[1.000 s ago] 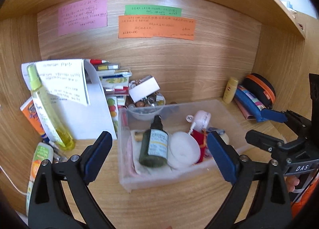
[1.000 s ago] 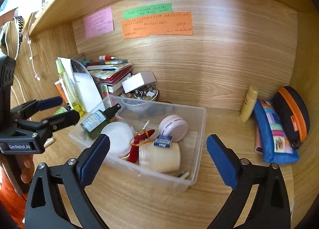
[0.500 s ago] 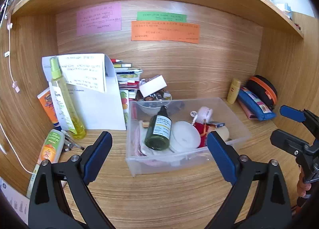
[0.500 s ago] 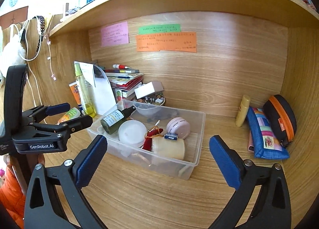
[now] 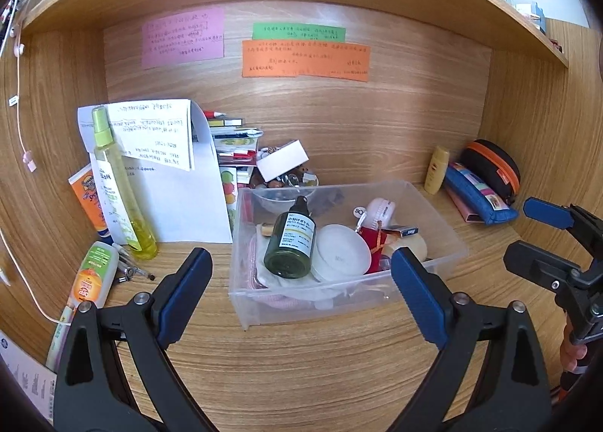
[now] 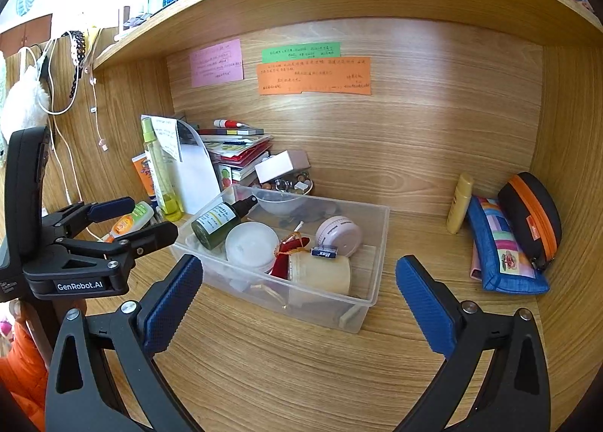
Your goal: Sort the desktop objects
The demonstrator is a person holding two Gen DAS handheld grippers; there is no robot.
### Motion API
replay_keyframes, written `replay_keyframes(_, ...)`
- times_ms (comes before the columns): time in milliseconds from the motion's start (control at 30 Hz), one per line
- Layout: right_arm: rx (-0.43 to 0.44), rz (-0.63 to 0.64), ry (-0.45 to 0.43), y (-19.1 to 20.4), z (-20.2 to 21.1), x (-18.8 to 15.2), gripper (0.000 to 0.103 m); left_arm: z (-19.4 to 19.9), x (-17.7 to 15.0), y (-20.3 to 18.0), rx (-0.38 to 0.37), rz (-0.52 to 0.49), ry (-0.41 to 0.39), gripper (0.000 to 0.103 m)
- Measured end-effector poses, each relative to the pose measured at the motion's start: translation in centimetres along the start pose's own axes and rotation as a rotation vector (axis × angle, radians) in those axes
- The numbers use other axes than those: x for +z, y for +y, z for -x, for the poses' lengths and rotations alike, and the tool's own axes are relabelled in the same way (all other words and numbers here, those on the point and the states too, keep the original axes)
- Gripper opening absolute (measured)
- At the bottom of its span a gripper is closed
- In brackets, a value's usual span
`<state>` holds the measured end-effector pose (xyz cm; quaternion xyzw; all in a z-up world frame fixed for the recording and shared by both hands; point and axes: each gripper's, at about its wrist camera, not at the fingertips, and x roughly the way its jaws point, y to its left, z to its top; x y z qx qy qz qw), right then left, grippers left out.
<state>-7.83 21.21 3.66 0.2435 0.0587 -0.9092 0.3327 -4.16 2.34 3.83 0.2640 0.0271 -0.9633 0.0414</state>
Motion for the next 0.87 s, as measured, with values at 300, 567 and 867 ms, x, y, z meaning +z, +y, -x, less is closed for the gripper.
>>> replay_keyframes(300, 0.013, -0.013, 0.022, -0.4, -0.6, -0.3, 0.102, 0.4, -0.3, -1.0, -0.005, -0.016, -0.006, 0.097)
replay_keyframes(567, 0.018, -0.03, 0.031, -0.7, -0.8, -0.4, 0.102, 0.1, -0.5, -1.2, -0.027, -0.019, 0.021, 0.097)
replay_keyframes(867, 0.016, -0.048, 0.048, -1.2, -1.3, -0.8, 0.102, 0.3, -0.5, -1.1, -0.021, -0.013, -0.008, 0.097)
